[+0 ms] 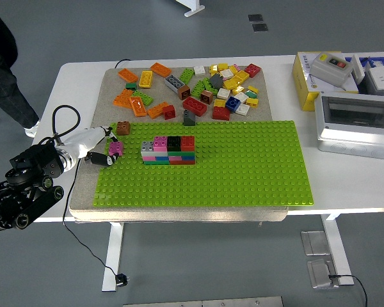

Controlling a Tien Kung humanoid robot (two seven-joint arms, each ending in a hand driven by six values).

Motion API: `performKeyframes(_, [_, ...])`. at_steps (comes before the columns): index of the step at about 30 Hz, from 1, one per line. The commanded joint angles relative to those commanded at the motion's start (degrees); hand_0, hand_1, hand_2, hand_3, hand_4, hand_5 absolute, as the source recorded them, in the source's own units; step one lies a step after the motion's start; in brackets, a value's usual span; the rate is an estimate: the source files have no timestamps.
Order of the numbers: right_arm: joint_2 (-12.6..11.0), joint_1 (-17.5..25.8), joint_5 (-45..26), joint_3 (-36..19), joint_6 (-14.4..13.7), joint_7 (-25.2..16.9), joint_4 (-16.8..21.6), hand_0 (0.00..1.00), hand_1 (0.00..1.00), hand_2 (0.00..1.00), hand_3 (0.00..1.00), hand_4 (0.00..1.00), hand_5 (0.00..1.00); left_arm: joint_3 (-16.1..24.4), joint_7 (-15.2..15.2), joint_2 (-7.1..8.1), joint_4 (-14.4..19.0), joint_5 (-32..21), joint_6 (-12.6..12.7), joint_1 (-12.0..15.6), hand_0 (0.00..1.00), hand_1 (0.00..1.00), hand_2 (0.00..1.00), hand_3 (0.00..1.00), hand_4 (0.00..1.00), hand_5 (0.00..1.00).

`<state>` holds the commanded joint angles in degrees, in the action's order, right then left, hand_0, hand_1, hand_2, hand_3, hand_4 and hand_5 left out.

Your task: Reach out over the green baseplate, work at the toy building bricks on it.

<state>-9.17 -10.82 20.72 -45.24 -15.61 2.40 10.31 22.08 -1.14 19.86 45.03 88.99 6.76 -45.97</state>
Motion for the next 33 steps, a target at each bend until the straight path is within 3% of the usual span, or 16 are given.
performKeyframes(5, [0.0,0.1,-0.2,0.1,0.0,0.0,0.0,0.734,0.790,0.792,0.677,0.392,0.810,1.5,0.2,0.78,1.5,0.4,-0.3,0.3,0.998,0.981,0.997,0.597,0.419,0.185])
performKeyframes(11, [-0.1,0.2,-0.3,0.1,0.0,-0.1,0.0,0.734,0.789,0.793,0.677,0.392,0.810,5.3,-0.5,3.01,5.7,2.3,-1.6,1.7,0.998,0.979,0.993,0.560,0.420,0.186])
performKeyframes(17, [-0.2,0.6,-0.8,0.1,0.0,-0.4,0.0,0.734,0.789,0.793,0.675,0.391,0.809,12.4,-5.1,6.78,12.9,5.3,-5.4,5.9,0.998,0.981,0.992,0.539,0.428,0.188])
performKeyframes(21, [-0.3,0.8,-1.0,0.0,0.0,-0.6,0.0,0.734,0.789,0.793,0.675,0.391,0.809,17.8,-9.7,8.03,18.5,7.2,-9.2,8.9,0.998,0.980,0.991,0.533,0.452,0.188])
performKeyframes(27, [-0.3,0.8,-0.5,-0.4,-0.1,-0.7,0.0,0.735,0.789,0.793,0.678,0.389,0.807,23.8,-15.1,6.52,26.0,8.4,-13.2,9.9,0.998,0.979,0.990,0.535,0.462,0.188])
performKeyframes(33, [-0.3,0.8,-0.4,-0.4,-0.1,-0.8,0.0,0.733,0.789,0.792,0.674,0.388,0.806,25.7,-17.2,4.29,29.2,8.8,-14.7,9.9,0.998,0.979,0.989,0.534,0.470,0.187])
